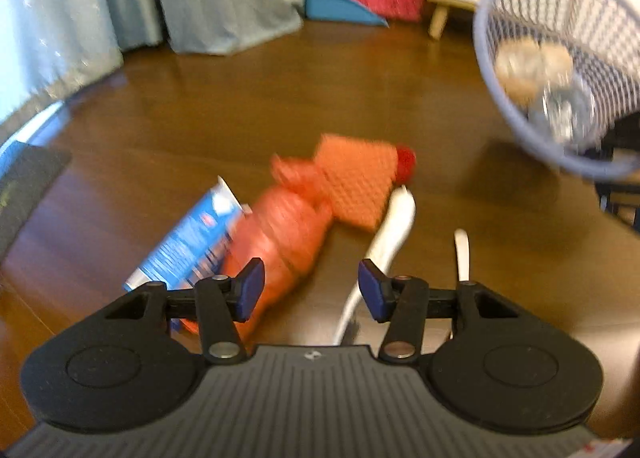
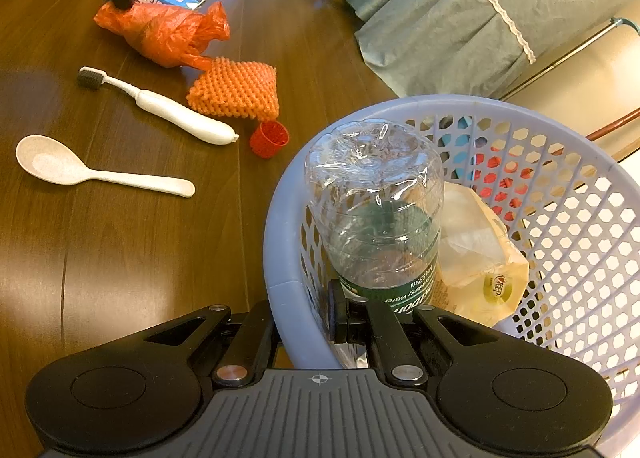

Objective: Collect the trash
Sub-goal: 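Move the left tool down to the white toothbrush handle, then close the left tool on the toothbrush handle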

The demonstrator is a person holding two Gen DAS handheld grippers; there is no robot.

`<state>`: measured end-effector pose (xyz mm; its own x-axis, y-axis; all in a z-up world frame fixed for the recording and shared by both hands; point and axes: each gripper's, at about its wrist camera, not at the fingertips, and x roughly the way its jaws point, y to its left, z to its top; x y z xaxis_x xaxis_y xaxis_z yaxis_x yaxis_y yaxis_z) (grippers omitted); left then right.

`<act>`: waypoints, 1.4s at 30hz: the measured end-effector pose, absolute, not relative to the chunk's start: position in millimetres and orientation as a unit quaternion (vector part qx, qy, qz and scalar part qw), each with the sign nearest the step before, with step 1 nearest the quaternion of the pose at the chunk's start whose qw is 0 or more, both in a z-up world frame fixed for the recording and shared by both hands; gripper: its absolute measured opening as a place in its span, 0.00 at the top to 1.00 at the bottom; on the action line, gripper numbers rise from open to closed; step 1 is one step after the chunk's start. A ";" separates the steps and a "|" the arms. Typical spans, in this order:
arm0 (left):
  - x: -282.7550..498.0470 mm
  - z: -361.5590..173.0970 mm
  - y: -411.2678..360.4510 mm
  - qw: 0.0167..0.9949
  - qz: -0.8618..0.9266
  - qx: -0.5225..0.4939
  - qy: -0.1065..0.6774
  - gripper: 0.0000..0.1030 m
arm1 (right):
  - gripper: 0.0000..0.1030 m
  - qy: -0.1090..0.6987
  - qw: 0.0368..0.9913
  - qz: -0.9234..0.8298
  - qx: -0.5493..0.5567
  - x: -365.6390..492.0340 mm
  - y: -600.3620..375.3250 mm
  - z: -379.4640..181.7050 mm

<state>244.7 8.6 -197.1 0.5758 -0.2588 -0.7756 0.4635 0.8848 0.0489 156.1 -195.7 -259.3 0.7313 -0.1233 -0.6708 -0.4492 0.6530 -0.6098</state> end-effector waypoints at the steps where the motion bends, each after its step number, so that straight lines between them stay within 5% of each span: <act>1: 243.7 -203.0 5.4 0.875 -0.212 0.130 0.415 0.57 | 0.97 0.353 0.837 0.097 -0.406 156.5 -195.2 -259.4; 11: 261.8 -248.5 -46.0 0.846 -0.264 0.180 0.426 0.60 | 0.97 0.353 0.835 0.100 -0.410 153.2 -197.1 -261.5; 20: 277.1 -267.8 -55.3 0.837 -0.260 0.189 0.443 0.84 | 0.97 0.352 0.834 0.102 -0.411 150.6 -198.7 -261.3; 42: 249.4 -267.3 -55.6 0.829 -0.268 0.195 0.450 0.81 | 0.97 0.352 0.836 0.101 -0.409 149.8 -199.9 -259.0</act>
